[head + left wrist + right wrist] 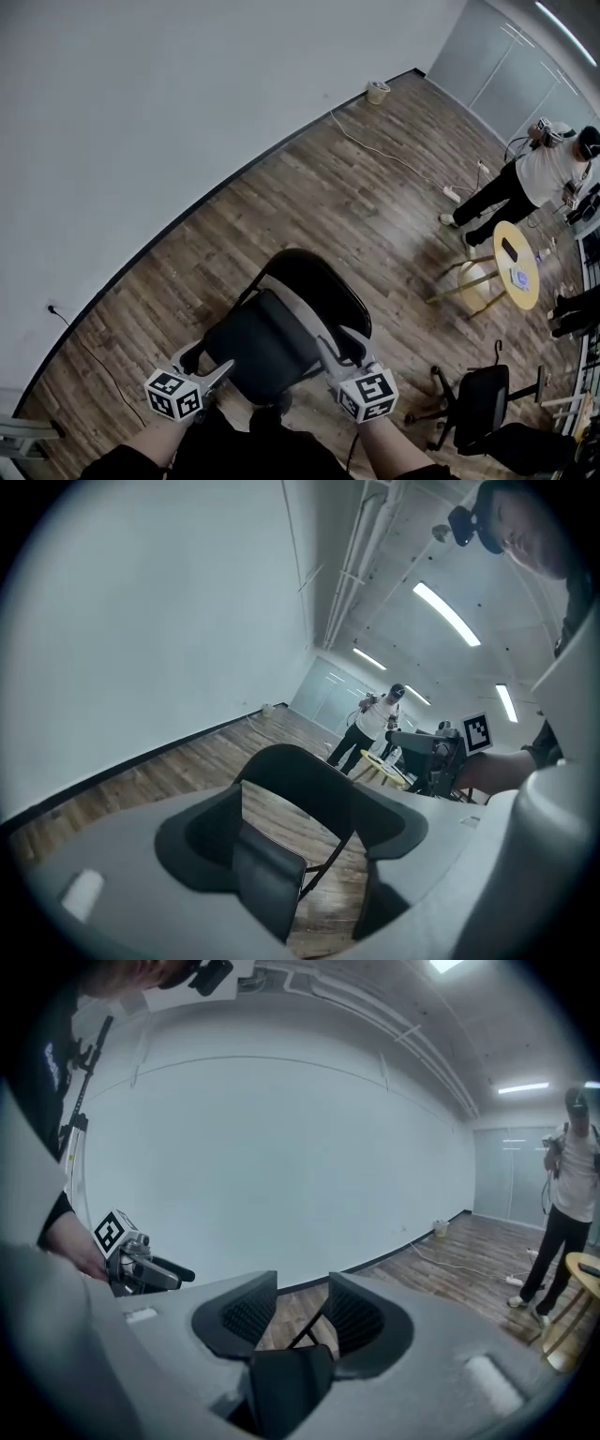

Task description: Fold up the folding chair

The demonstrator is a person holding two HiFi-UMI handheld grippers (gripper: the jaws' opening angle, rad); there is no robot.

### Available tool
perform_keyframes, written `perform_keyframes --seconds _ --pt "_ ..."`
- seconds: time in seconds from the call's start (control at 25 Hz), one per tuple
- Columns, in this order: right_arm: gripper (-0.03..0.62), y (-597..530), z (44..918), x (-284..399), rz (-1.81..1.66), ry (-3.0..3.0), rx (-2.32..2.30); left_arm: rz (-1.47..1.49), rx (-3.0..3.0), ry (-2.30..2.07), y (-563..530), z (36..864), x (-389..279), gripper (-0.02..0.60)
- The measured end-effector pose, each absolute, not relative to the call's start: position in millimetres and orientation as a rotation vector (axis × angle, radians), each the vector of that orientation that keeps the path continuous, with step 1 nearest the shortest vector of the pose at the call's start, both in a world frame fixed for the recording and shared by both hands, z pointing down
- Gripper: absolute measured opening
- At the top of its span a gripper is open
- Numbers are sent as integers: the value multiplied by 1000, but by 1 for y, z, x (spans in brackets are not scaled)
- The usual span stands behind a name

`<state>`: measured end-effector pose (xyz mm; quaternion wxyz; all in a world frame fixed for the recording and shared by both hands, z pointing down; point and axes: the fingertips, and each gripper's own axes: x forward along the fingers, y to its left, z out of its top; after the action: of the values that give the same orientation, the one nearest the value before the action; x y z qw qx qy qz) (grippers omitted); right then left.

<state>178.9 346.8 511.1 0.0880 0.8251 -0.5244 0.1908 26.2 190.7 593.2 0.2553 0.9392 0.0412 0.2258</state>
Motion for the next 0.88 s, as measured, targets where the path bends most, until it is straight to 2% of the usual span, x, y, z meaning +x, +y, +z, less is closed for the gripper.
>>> perform_keyframes --seconds 0.4,0.88 --pt "204 348 553 229 621 -1410 2325 694 2426 81 177 686 25 364" --pt "256 366 612 299 724 -1213 2118 713 2310 26 147 796 12 418"
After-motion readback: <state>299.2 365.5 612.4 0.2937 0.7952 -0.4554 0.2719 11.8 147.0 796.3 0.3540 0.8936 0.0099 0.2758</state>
